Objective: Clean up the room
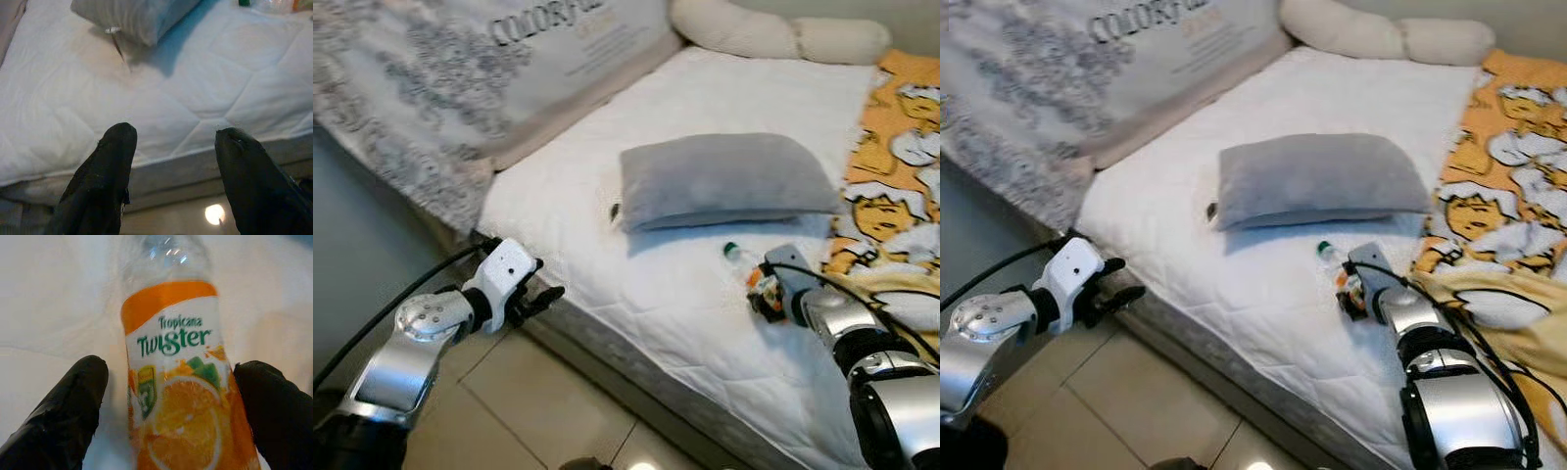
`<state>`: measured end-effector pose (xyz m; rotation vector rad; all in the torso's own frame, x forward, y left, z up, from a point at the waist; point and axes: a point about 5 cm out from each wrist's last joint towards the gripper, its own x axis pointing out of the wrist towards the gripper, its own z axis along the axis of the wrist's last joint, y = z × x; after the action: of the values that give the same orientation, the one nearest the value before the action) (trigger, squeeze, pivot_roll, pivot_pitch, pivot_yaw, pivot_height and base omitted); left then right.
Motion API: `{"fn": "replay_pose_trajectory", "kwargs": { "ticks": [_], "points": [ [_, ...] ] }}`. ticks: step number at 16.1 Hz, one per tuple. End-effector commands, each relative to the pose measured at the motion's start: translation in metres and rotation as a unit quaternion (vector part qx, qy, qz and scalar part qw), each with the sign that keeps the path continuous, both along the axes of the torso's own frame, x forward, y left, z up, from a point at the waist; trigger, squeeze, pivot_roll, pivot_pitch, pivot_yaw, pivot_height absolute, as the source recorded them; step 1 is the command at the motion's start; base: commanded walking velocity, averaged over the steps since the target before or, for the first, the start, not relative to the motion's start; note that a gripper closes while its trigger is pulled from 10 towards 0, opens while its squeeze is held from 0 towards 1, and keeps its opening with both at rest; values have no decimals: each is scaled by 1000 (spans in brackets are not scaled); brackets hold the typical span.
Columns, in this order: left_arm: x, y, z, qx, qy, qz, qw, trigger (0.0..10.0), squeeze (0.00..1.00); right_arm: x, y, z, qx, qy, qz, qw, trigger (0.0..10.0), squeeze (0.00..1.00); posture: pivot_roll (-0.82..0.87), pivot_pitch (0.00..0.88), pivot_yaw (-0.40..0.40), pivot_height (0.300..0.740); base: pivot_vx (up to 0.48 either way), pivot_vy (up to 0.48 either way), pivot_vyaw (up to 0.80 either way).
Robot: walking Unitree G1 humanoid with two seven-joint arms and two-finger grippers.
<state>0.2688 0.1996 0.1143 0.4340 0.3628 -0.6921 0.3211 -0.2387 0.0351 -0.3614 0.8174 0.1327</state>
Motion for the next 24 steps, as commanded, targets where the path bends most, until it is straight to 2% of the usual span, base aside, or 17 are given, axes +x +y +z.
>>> {"fn": "replay_pose_trajectory", "kwargs": {
  "ticks": [1, 4, 5, 6, 13, 15, 16, 18, 19, 20, 21, 22, 23, 24],
  "points": [
    [-3, 1, 1, 5, 7, -6, 1000, 10000, 0, 2, 1, 1, -10, -2, -3, 1000, 10000, 0, 41, 0, 120, 740, 0, 0, 0],
    [-7, 0, 1, 2, 18, -17, 1000, 10000, 0, -4, -3, -5, -12, 17, -25, 999, 2157, 0, 45, 0, 115, 740, 0, 0, 0],
    [-7, 0, 1, 1, 20, -18, 1000, 10000, 0, -5, -3, -5, -11, 20, -27, 999, 2157, 0, 44, 0, 115, 740, 0, 0, 0],
    [-8, -1, 0, 2, 22, -19, 1000, 10000, 0, -6, -4, -6, -4, 22, -38, 999, 0, 0, 41, 0, 113, 740, 0, 0, 0],
    [-8, -8, -4, -7, 22, -14, 1000, 10000, 0, -3, -9, 0, 9, 8, -35, 999, 0, 0, 30, 0, 99, 740, 0, 0, 0],
    [-10, -8, -6, -13, 20, -5, 1000, 10000, 0, -1, -10, 3, 28, 2, -19, 999, 0, 0, 23, 0, 89, 740, 0, 0, 0],
    [-13, -8, -9, -28, 26, 15, 999, 10000, 0, 1, -7, 6, 53, -8, 2, 999, 0, 0, 10, 0, 85, 740, 0, 0, 0],
    [-19, -8, -15, -67, 31, 71, 995, 10000, 0, -1, 6, 7, 146, -22, 75, 986, 0, 0, -5, 0, 74, 740, 0, 0, 0],
    [-23, -10, -18, -70, 24, 83, 994, 10000, 0, -8, 14, 5, 183, -13, 114, 976, 0, 0, -5, 0, 74, 740, 0, 0, 0],
    [-25, -11, -20, -71, 17, 92, 993, 10000, 0, -15, 18, 4, 203, -12, 140, 969, 0, 0, -2, 0, 63, 740, 0, 0, 0],
    [-29, -14, -20, -77, -8, 115, 990, 10000, 0, -33, 27, 7, 239, -19, 182, 954, 0, 0, 2, 0, 58, 740, 0, 0, 0],
    [-29, -15, -20, -91, -12, 131, 987, 10000, 0, -42, 33, 11, 253, -29, 206, 945, 0, 0, 6, 0, 56, 740, 0, 0, 0],
    [-26, -14, -18, -81, -24, 142, 986, 10000, 0, -49, 40, 18, 251, -61, 239, 936, 0, 0, -2, 0, 60, 740, 0, 0, 0],
    [-21, -15, -17, -87, -29, 153, 984, 10000, 0, -53, 47, 24, 240, -101, 265, 928, 10000, 0, -11, 0, 69, 740, 0, 0, 0]
  ]
}}
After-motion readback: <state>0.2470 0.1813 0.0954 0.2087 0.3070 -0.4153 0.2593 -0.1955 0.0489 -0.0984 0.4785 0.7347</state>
